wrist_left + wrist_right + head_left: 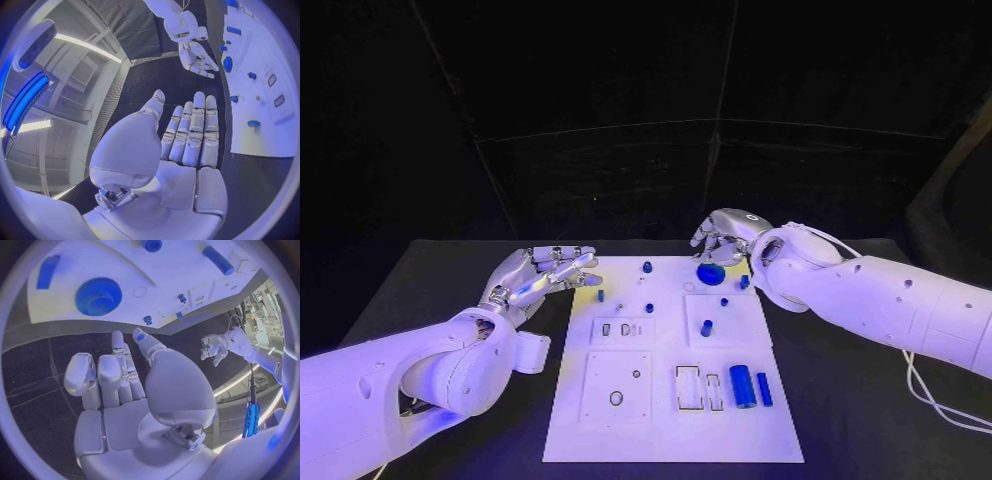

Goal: Assemble the parts on the task board

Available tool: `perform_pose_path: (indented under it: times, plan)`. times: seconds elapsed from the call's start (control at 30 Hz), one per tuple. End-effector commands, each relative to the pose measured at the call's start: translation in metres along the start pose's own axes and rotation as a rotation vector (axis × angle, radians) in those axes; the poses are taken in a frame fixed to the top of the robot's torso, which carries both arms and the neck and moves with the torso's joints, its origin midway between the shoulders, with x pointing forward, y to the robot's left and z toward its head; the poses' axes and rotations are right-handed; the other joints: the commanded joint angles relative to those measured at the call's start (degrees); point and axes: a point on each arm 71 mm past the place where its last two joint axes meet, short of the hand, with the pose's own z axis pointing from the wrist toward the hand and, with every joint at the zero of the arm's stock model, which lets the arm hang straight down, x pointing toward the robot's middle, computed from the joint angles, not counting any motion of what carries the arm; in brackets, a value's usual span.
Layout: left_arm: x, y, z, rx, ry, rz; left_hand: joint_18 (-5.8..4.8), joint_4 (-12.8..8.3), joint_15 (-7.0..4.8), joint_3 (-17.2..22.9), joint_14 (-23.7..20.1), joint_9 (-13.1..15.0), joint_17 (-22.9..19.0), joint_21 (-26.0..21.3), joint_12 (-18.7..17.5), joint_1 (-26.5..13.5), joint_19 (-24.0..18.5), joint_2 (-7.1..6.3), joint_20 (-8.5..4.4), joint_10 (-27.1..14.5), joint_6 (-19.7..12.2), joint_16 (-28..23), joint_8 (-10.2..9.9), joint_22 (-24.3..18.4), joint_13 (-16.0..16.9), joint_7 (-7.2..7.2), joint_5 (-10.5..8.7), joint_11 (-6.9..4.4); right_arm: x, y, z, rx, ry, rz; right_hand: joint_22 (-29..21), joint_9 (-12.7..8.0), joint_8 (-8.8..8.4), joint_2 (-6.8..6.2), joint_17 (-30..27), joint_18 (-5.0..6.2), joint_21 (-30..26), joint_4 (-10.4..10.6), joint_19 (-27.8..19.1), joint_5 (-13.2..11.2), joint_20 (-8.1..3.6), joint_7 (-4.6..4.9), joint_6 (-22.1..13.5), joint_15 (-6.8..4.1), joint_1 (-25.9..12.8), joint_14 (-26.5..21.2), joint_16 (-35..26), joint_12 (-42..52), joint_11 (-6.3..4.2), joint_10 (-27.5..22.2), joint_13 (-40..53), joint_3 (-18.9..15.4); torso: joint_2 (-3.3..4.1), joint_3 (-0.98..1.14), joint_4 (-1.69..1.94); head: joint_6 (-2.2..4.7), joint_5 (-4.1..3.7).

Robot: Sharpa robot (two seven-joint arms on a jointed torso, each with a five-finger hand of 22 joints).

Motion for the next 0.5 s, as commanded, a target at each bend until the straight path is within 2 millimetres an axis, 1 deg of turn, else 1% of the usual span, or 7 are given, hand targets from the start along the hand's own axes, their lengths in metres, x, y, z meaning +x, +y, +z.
perform_pose_path:
  times: [0.03,0.13,0.17,0.23,0.27,0.3,0.5]
  plan:
    - [0.001,-0.001,0.001,0.007,0.015,-0.003,0.37,-0.3,0.38,0.1,0.1,-0.1,0.1,-0.3,-0.2,0.1,0.1,0.59,0.23,-0.2,0.0,-0.2,-0.3,-0.1,-0.1,0.33,-0.26,0.43,-0.001,-0.012,-0.008,0.076,0.072,0.065,2.4,-0.2,-0.36,-1.62,4.2,-0.94,1.2,0.8,1.6,1.2,-0.79,-0.83,-0.4,-0.86,-0.2,1.7,2.9,3.3,-0.8,2.7,3.1,-1.8,0.01,0.0,-0.14,0.05,-0.38]
    - [0.001,-0.001,0.001,0.007,0.016,-0.003,0.37,-0.4,0.38,0.2,0.1,-0.1,0.1,-0.4,-0.2,0.1,0.1,0.67,0.24,-0.2,0.0,-0.3,-0.3,-0.1,0.0,0.32,-0.26,0.43,-0.002,-0.021,-0.012,0.105,0.101,0.054,4.7,-0.3,-0.89,-2.57,9.8,-1.41,2.3,2.1,3.0,1.8,-1.01,-0.94,-1.6,-0.94,-0.3,2.3,6.4,7.2,-0.9,3.1,7.1,-4.5,0.1,0.01,-0.07,0.08,-0.54]
    - [0.001,-0.001,0.001,0.007,0.016,-0.003,0.37,-0.4,0.38,0.2,0.1,-0.1,0.1,-0.4,-0.2,0.1,0.1,0.67,0.24,-0.2,0.0,-0.3,-0.3,-0.1,0.0,0.32,-0.26,0.43,-0.002,-0.024,-0.013,0.113,0.109,0.05,5.5,0.0,-0.7,-1.88,11.8,-1.54,2.8,4.0,3.3,2.8,-0.99,-0.97,-2.2,-0.85,1.9,2.1,8.2,12.0,-1.23,-0.3,13.0,-7.7,0.12,0.06,-0.12,0.07,-0.5]
    - [0.001,0.0,0.002,0.006,0.015,-0.002,0.37,-0.4,0.38,0.2,0.1,-0.1,0.1,-0.4,-0.2,0.1,0.1,0.67,0.24,-0.2,0.0,-0.3,-0.3,-0.1,0.0,0.32,-0.26,0.43,-0.002,-0.027,-0.014,0.124,0.123,0.042,6.2,-0.2,-0.81,-2.12,13.6,-1.78,3.1,6.3,3.5,2.4,-0.43,-0.21,-3.0,-0.91,2.1,2.1,9.2,15.7,-0.82,-2.1,17.3,-10.6,0.13,0.09,-0.14,0.0,-0.54]
    - [0.0,0.0,0.002,0.006,0.014,-0.002,0.37,-0.4,0.38,0.2,0.1,-0.1,0.1,-0.4,-0.2,0.1,0.1,0.67,0.24,-0.2,0.0,-0.3,-0.3,-0.1,0.0,0.32,-0.26,0.43,-0.001,-0.028,-0.014,0.129,0.131,0.037,6.6,-0.2,-0.79,-2.08,14.6,-1.7,3.3,7.3,3.7,2.4,-0.64,-0.49,-3.2,-0.37,2.5,2.2,9.8,17.2,-0.51,-2.8,19.1,-11.8,0.11,0.09,-0.06,0.05,-0.69]
    - [0.0,0.0,0.002,0.006,0.014,-0.002,0.37,-0.4,0.38,0.2,0.1,-0.1,0.1,-0.4,-0.2,0.1,0.1,0.67,0.24,-0.2,0.0,-0.3,-0.3,-0.1,0.0,0.32,-0.26,0.43,-0.001,-0.029,-0.014,0.133,0.14,0.033,6.8,-0.2,-0.71,-1.87,15.4,-1.85,3.4,8.9,3.8,2.7,-0.24,-0.24,-3.5,-0.61,3.5,2.2,10.3,19.3,-0.47,-4.0,21.7,-13.3,0.11,0.06,0.03,0.0,-0.79]
    - [0.0,0.0,0.003,0.005,0.014,-0.001,0.37,-0.4,0.38,0.2,0.1,-0.1,0.1,-0.4,-0.2,0.1,0.1,0.74,0.24,-0.2,0.0,-0.3,-0.4,-0.1,0.0,0.3,-0.26,0.42,0.003,-0.03,-0.012,0.144,0.181,0.007,7.5,-0.2,-0.65,-2.7,17.7,-1.9,3.8,14.9,4.0,2.8,0.04,0.1,-4.4,-0.14,6.6,2.3,11.7,24.9,0.09,-5.9,29.1,-17.2,0.12,-0.01,0.08,-0.28,-0.78]
